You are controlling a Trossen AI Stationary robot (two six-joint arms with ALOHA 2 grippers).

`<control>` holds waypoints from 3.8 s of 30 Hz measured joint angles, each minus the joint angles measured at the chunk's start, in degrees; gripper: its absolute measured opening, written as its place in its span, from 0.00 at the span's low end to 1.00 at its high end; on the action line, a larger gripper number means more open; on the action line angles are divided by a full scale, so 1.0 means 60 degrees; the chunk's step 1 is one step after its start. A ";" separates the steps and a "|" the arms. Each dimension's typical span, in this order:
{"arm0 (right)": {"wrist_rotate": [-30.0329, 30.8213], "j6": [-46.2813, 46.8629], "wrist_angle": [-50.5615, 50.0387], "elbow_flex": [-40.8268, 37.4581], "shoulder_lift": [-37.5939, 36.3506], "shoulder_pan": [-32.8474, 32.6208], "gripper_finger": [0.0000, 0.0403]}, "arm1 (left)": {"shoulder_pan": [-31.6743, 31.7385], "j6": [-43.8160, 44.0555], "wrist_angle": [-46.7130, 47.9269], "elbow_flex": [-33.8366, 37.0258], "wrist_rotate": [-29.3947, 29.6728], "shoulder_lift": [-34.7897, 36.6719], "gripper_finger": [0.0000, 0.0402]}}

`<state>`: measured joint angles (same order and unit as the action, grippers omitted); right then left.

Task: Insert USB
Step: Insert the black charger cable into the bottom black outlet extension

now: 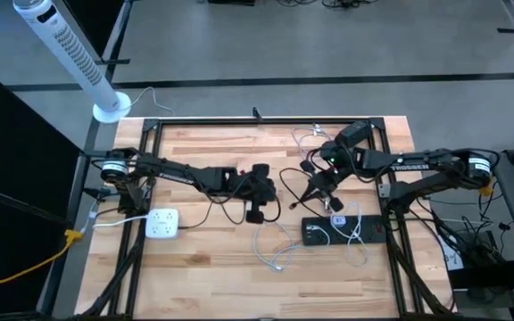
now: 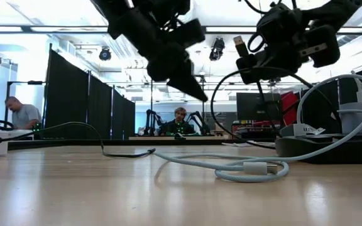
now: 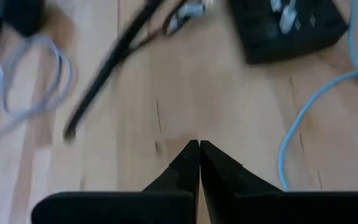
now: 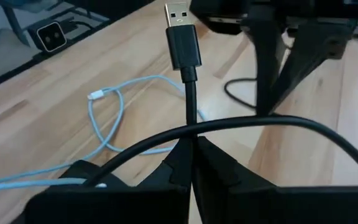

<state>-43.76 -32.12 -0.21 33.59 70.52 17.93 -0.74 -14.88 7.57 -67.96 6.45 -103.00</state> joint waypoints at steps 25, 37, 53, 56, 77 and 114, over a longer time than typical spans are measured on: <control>0.0042 -0.1575 0.0175 -0.0628 0.0590 -0.0003 0.00 | -0.0778 -0.2426 -0.2774 -0.0085 -0.1420 -0.0387 0.49; 0.0042 -0.1537 0.0190 -0.0628 0.0590 -0.0003 0.00 | -0.0855 -0.2271 -0.3492 -0.0116 -0.1420 -0.0548 0.41; 0.0042 -0.1470 0.0164 -0.0628 0.0588 -0.0003 0.00 | -0.0998 -0.2658 -0.3505 -0.0568 -0.0250 -0.1162 0.50; 0.0042 -0.1468 0.0160 -0.0628 0.0586 -0.0003 0.00 | -0.0998 -0.2661 -0.3359 -0.0568 -0.0263 -0.1162 0.48; 0.0055 -0.1391 0.0154 -0.0628 0.0586 -0.0001 0.00 | -0.1052 -0.2517 -0.3588 -0.0550 -0.0617 -0.1166 0.01; 0.0432 0.4752 1.1717 -0.0982 0.2493 0.0692 0.40 | -0.1803 -0.1601 -1.4325 0.5261 0.4251 0.1100 0.01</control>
<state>-41.17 -3.60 70.09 27.70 85.48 22.09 -11.55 -24.49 -78.37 -36.40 31.96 -96.40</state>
